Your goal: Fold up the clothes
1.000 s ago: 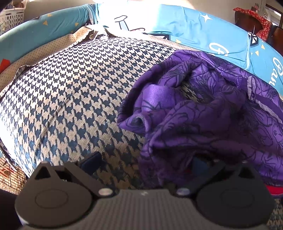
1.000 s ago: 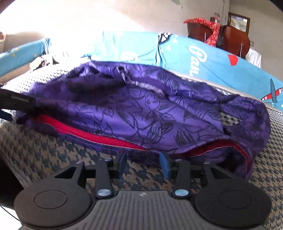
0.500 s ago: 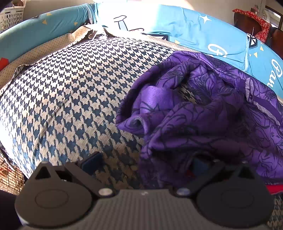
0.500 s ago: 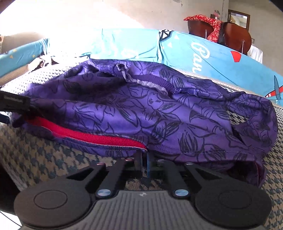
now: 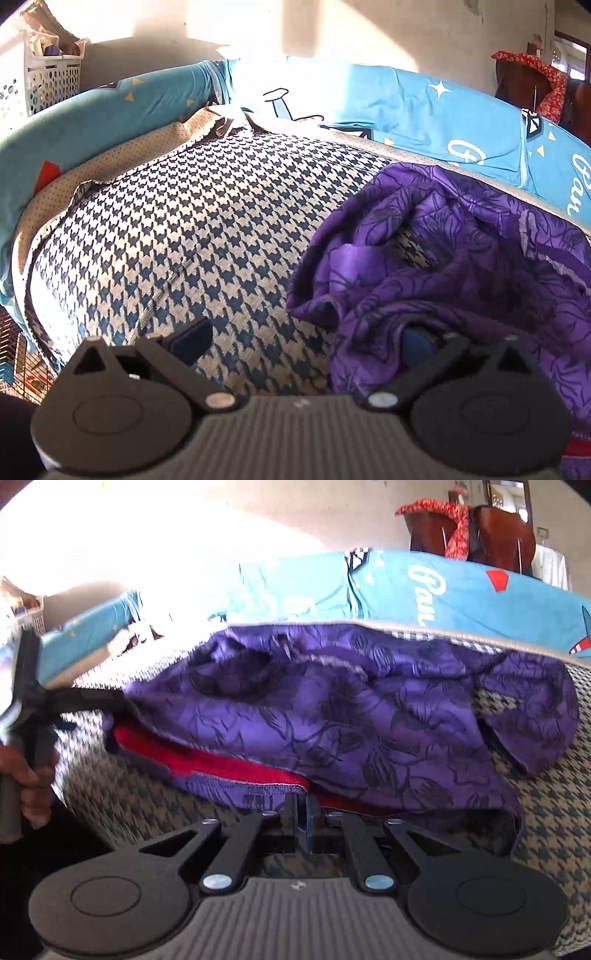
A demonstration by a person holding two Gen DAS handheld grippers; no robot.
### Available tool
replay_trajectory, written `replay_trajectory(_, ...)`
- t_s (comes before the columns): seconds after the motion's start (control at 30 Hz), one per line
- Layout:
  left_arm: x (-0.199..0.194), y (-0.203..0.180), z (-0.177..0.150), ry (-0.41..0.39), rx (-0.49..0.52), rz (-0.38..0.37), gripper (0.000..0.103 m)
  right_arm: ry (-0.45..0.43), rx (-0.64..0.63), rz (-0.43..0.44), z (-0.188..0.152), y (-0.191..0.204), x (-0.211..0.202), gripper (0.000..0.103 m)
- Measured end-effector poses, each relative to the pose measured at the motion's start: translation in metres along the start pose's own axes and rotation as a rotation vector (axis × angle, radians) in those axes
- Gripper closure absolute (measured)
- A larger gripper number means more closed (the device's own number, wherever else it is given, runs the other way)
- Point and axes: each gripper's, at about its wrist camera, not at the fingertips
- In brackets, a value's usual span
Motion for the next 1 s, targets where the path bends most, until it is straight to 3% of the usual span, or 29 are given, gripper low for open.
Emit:
replay_trajectory(0.23,0.008,0.001,-0.004,0.051,-0.012,-0.030,0.000,0.017,-0.074,-0.093,-0.005,0.011,0.008,0.096)
replay_trajectory(0.6,0.017,0.002,-0.007,0.087,-0.027,-0.048,0.000,-0.090,-0.100,-0.057,0.000,0.034,-0.003,0.095)
replay_trajectory(0.77,0.027,-0.002,-0.011,0.137,0.004,-0.023,0.000,-0.073,-0.092,0.042,0.004,0.046,0.001,0.095)
replay_trajectory(1.0,0.038,-0.004,-0.013,0.181,0.014,-0.008,0.000,-0.064,-0.178,0.125,0.004,0.083,0.017,0.095)
Point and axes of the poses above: each gripper's, at about its wrist camera, not at the fingertips, and x roughly the way its jaws point, y to its left, z to its top, and after that the axes turned 12 degrees about -z, right-handed
